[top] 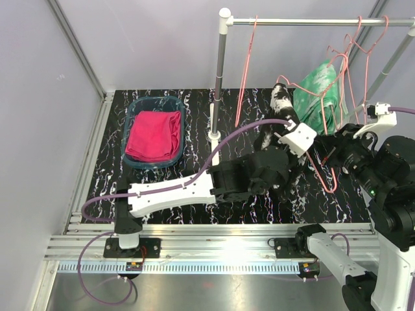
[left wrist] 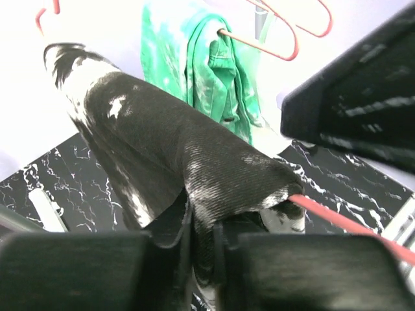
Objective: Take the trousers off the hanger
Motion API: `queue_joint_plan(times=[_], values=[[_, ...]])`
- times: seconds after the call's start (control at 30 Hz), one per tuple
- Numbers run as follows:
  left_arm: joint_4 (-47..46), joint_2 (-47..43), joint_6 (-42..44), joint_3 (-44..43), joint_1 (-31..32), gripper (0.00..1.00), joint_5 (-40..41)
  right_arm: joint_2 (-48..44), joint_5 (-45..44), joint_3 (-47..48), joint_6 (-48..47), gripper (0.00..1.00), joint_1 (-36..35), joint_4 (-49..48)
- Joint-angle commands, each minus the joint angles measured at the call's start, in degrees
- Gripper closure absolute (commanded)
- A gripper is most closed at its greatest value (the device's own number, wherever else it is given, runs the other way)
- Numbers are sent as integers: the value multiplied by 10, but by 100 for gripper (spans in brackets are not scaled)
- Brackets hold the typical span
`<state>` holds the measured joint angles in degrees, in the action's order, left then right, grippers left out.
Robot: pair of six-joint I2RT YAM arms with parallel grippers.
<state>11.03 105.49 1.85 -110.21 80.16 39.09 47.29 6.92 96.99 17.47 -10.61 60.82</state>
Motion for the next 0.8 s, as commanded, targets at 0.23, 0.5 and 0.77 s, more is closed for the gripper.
queue_joint_plan(times=[0.23, 0.5, 0.77], values=[[-42, -87, -4, -6, 1, 71, -25, 10, -11, 49, -11, 100, 0, -86], [-50, -76, 0, -1, 1, 75, -18, 14, 18, 62, 0, 100, 0, -90], [-62, -42, 6, -17, 1, 63, -10, 25, 42, 108, 8, 100, 0, -79]])
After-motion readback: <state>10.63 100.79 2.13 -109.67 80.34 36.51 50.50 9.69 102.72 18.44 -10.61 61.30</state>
